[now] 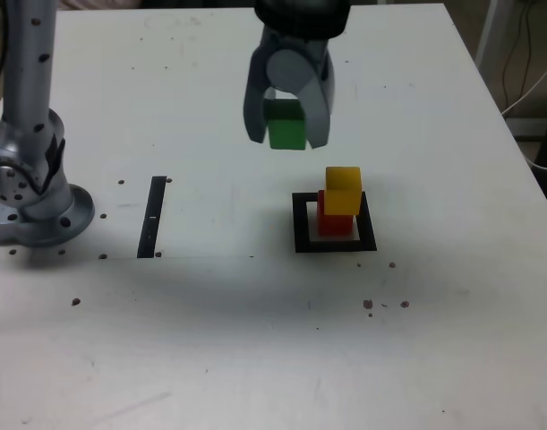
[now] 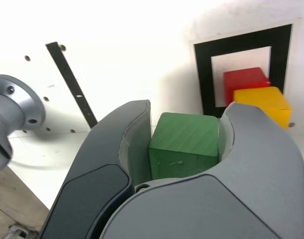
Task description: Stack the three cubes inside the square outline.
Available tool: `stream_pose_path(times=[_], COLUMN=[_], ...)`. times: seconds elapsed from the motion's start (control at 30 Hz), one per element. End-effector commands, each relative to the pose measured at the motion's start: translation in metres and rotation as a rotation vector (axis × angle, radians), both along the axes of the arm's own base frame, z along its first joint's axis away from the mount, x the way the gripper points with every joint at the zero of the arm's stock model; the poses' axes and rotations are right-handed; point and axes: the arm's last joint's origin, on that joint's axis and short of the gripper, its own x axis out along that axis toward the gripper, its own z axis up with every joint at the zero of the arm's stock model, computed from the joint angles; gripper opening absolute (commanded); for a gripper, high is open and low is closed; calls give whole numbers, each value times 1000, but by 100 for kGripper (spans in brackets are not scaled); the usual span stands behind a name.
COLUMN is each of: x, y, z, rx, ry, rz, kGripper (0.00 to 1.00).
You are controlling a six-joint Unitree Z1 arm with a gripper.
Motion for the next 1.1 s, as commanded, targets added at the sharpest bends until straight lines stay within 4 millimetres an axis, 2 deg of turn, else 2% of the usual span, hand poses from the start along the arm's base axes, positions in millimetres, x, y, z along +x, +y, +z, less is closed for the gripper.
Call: stream_pose_path(times=[0.0, 0.3, 0.63, 1.07], x=[6, 25, 47, 56], y=[-2, -16, -26, -28], z=[-1, 3, -5, -16], rx=[-2, 5, -17, -22], ry=[3, -7, -3, 21], rz=[14, 47, 38, 37], kGripper=[29, 29, 29, 29])
